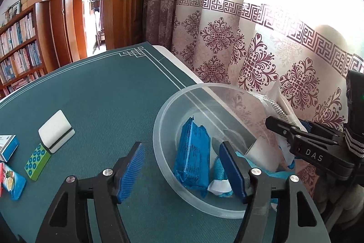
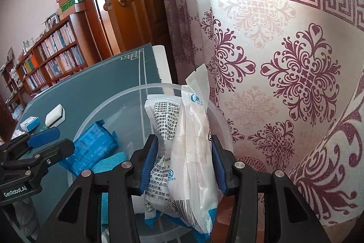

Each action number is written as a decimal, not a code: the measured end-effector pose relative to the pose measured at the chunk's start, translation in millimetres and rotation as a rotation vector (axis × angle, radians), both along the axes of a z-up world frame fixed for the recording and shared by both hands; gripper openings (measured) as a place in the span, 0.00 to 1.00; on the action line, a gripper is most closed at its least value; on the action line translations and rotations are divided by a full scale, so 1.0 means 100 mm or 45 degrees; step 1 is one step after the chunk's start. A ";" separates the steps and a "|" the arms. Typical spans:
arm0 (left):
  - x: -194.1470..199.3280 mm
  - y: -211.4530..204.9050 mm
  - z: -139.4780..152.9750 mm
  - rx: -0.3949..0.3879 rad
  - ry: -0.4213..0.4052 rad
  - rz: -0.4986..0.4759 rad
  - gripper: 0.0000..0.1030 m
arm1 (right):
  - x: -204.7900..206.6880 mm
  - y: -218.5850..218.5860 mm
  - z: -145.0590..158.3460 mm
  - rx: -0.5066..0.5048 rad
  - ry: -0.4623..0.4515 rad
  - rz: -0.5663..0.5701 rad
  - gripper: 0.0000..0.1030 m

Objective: Organize objects
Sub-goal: 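Open the left gripper to drop the blue packet while the right gripper releases the snack bag, then withdraw both grippers from the bowl toward the remaining items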

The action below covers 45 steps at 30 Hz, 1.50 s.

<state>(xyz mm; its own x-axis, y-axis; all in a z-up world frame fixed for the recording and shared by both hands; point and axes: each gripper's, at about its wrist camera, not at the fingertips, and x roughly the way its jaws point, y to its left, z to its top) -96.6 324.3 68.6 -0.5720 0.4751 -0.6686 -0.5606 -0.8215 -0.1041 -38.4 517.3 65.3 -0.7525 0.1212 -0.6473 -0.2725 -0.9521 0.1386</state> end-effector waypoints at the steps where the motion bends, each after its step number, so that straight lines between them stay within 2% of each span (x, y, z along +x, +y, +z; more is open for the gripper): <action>1: 0.00 -0.03 0.01 0.001 0.002 0.011 0.71 | 0.00 0.00 0.00 0.001 0.000 0.001 0.46; 8: 0.04 -0.17 0.02 0.006 0.002 0.071 0.75 | -0.02 0.00 -0.01 0.025 0.009 0.010 0.48; 10: 0.07 -0.19 0.02 0.000 0.009 0.075 0.77 | 0.01 0.02 0.03 0.015 0.031 -0.001 0.60; 12: 0.10 -0.21 0.03 -0.008 0.024 0.078 0.81 | 0.05 0.04 0.08 0.002 0.056 -0.020 0.63; 16: 0.15 -0.26 0.04 -0.025 0.061 0.092 0.84 | 0.13 0.03 0.14 -0.006 0.067 -0.033 0.63; 21: 0.19 -0.37 0.04 -0.023 0.070 0.128 0.93 | 0.23 -0.07 0.20 0.006 0.086 -0.024 0.63; 26: 0.19 -0.50 0.02 -0.023 0.067 0.170 0.94 | 0.34 -0.20 0.31 0.076 0.129 -0.048 0.63; 31: 0.23 -0.63 0.01 -0.029 0.070 0.203 0.94 | 0.45 -0.30 0.43 0.083 0.181 -0.075 0.63; 39: 0.26 -0.88 -0.05 -0.024 0.053 0.262 0.94 | 0.48 -0.58 0.49 -0.009 0.185 0.028 0.63; 45: 0.27 -1.13 -0.07 -0.033 0.057 0.322 0.94 | 0.44 -0.89 0.41 -0.037 0.149 0.121 0.64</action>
<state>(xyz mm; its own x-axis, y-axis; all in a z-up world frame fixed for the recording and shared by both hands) -69.9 211.5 61.4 -0.7000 0.2960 -0.6499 -0.3403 -0.9383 -0.0608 5.6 428.3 105.8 -0.8303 0.0282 -0.5566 -0.1615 -0.9680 0.1919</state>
